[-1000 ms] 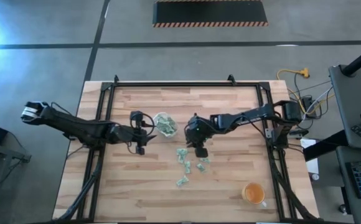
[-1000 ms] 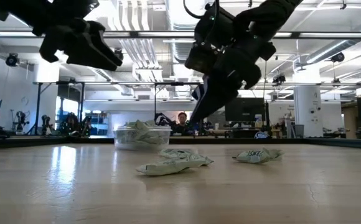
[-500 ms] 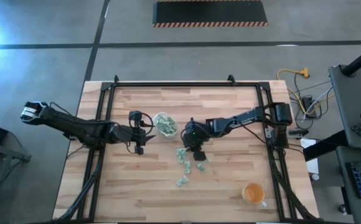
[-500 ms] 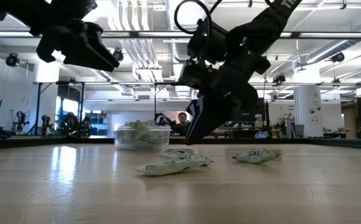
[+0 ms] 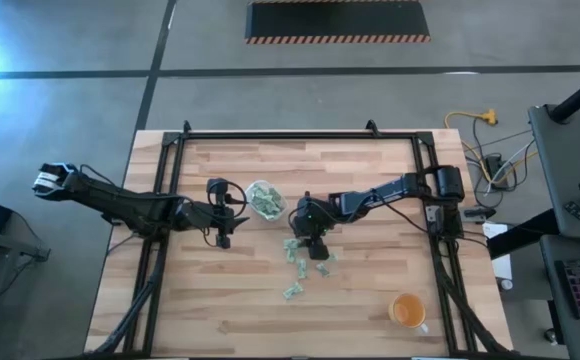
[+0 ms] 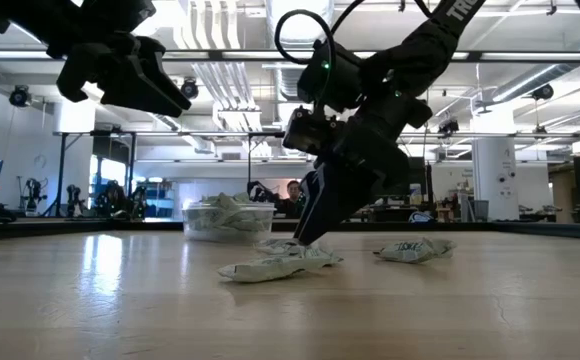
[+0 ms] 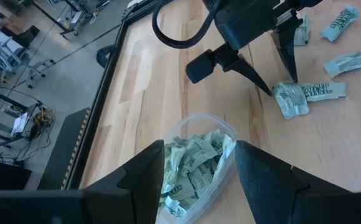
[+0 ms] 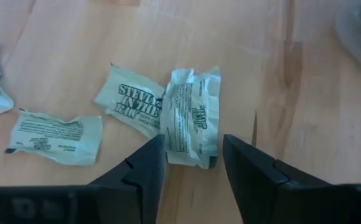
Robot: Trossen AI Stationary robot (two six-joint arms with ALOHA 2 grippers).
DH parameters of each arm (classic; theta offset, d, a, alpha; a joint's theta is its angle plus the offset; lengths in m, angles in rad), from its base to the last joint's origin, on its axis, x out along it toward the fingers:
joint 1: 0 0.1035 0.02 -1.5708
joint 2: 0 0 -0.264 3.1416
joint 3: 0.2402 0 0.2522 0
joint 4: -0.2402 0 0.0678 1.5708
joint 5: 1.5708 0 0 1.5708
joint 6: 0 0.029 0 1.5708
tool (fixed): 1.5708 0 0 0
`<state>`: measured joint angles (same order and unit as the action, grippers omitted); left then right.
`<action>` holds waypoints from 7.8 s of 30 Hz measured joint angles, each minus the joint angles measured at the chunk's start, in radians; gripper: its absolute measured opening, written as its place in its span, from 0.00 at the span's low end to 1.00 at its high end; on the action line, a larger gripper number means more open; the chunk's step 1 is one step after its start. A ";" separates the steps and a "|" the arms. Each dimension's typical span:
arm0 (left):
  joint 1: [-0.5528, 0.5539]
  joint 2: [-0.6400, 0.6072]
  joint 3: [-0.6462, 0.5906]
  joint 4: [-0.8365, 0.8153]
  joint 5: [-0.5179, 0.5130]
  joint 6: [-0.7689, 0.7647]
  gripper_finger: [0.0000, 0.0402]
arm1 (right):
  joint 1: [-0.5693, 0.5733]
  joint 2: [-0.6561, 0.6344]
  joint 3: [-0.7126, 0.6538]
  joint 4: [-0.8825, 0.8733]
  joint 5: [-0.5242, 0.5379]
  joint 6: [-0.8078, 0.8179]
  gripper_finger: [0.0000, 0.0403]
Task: Pick and place Stevia / Truvia into bins
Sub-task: Put the stevia packet into the transparent bin
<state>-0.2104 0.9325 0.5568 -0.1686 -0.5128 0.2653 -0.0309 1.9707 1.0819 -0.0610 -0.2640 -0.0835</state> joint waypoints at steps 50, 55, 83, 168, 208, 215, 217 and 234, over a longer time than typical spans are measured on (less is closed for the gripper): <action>0.001 0.000 0.000 -0.001 0.000 0.003 0.45 | -0.037 0.009 0.287 -0.063 0.473 -0.183 0.04; 0.001 0.000 0.000 -0.001 0.000 0.003 0.45 | -0.066 0.023 0.286 -0.055 0.458 -0.162 0.04; 0.001 0.001 -0.001 -0.007 0.000 0.003 0.45 | -0.094 0.054 0.295 -0.078 0.340 -0.183 0.40; 0.137 0.836 0.300 0.270 0.628 -0.039 0.15 | -0.026 -0.117 0.125 -0.631 0.343 0.196 0.20; 0.178 0.339 0.030 0.175 -0.128 0.028 0.01 | -0.027 -0.117 0.087 -0.551 0.344 0.175 0.18; 0.262 0.347 0.000 0.222 0.087 0.025 0.01 | -0.027 -0.117 0.085 -0.537 0.344 0.160 0.18; 0.280 0.349 -0.001 0.221 0.121 0.010 0.01 | -0.027 -0.117 0.085 -0.531 0.344 0.158 0.18; 0.296 0.377 -0.003 0.203 0.140 0.002 0.48 | -0.027 -0.117 0.081 -0.530 0.344 0.154 0.18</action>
<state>0.0860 1.3097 0.5535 0.0340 -0.3726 0.2668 -0.0574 1.8542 1.1625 -0.5912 0.0795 0.0708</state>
